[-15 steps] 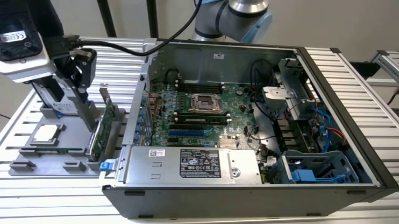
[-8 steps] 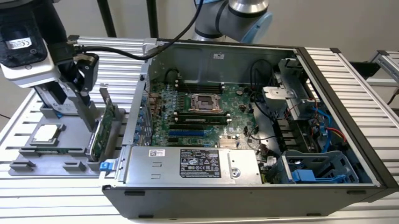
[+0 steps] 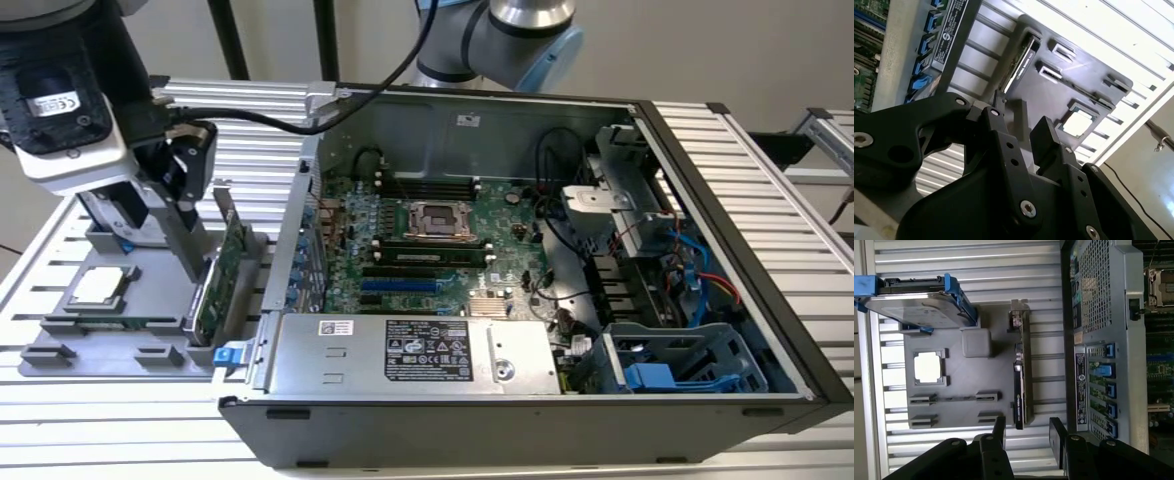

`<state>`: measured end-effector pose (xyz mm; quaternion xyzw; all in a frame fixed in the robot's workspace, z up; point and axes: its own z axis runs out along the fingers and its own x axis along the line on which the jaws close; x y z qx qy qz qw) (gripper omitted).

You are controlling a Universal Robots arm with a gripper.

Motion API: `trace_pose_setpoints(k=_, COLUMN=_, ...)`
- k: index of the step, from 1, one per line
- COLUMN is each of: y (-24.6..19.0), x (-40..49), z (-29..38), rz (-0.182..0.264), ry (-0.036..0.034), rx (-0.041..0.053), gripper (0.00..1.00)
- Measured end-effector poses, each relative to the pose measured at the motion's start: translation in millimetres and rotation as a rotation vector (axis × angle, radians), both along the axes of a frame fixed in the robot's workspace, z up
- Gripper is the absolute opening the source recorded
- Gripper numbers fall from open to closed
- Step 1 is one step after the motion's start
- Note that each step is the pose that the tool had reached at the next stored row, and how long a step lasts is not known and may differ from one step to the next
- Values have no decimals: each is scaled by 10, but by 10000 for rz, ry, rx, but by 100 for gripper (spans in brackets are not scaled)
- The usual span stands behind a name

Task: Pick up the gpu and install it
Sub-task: 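Pick up the gpu and move the gpu toward the slot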

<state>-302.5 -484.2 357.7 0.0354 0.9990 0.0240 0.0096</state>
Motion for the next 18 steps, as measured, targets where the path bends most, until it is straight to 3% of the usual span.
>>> trace_pose_setpoints(k=18, y=12, x=8, z=-175, rz=-115, ry=0, rx=0, gripper=100)
